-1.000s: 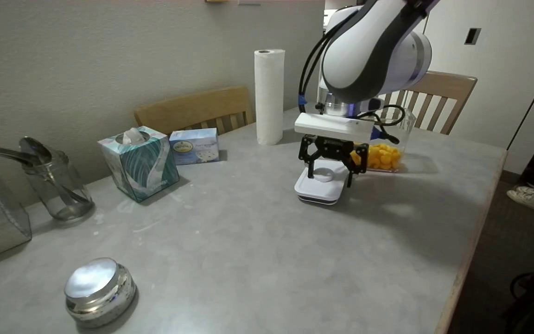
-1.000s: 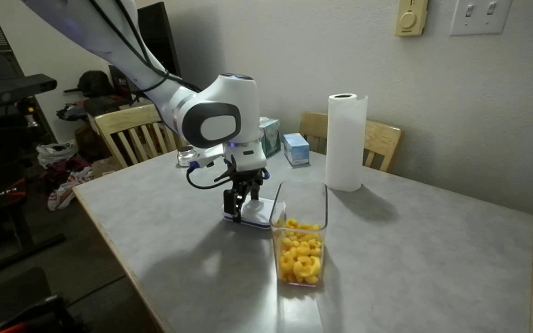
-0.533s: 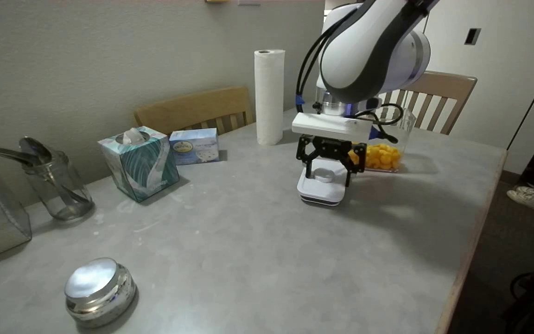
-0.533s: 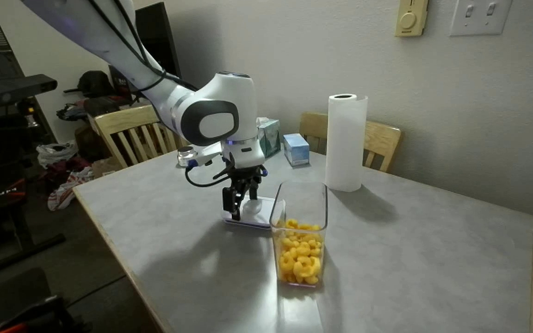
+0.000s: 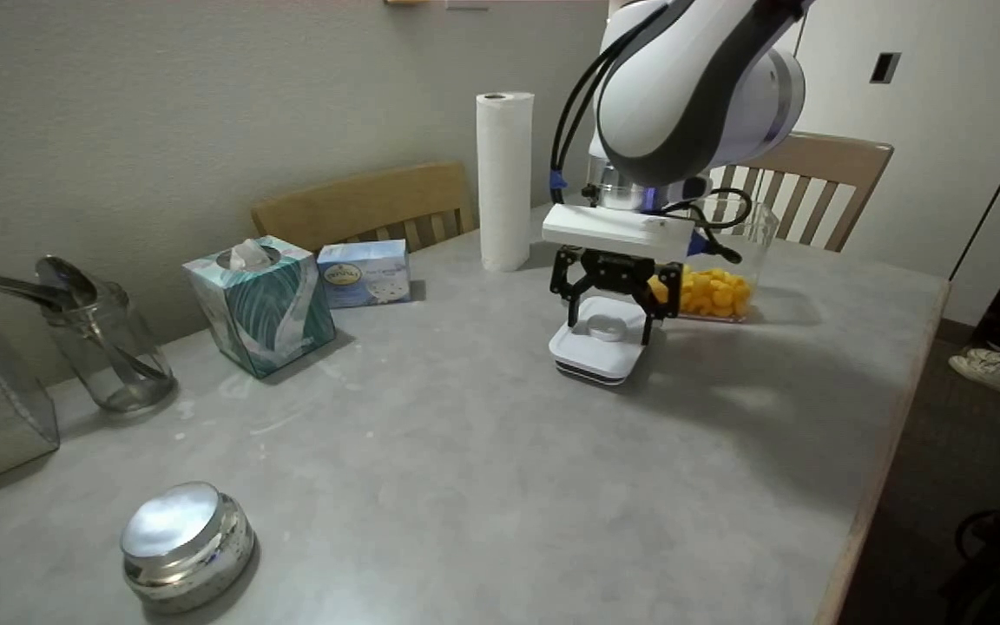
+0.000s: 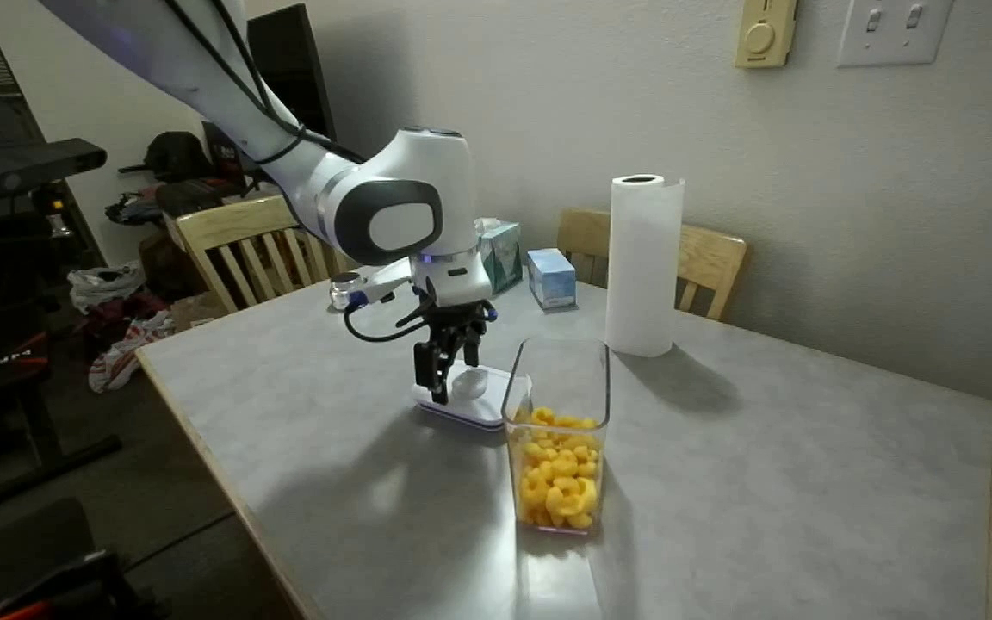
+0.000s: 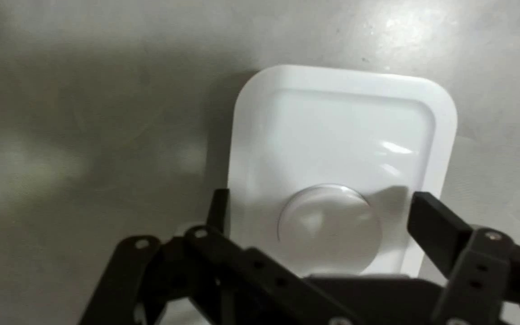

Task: Place the lid on the container and push the button

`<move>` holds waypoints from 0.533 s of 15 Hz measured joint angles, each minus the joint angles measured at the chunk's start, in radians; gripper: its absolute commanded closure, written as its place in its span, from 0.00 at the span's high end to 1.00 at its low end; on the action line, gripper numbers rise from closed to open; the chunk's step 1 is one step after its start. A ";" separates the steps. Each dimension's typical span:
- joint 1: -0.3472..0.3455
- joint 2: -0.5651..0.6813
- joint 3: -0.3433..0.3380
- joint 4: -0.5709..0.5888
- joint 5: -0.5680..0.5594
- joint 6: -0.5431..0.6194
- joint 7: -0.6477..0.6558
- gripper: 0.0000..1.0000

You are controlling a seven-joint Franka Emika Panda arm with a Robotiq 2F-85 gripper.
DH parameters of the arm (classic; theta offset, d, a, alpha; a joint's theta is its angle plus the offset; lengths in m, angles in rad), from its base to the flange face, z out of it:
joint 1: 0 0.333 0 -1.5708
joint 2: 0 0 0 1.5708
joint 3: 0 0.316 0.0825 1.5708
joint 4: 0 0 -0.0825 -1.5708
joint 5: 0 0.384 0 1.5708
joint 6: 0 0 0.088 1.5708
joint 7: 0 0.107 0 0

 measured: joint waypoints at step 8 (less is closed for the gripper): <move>0.000 0.000 -0.011 0.002 0.000 0.004 0.000 0.56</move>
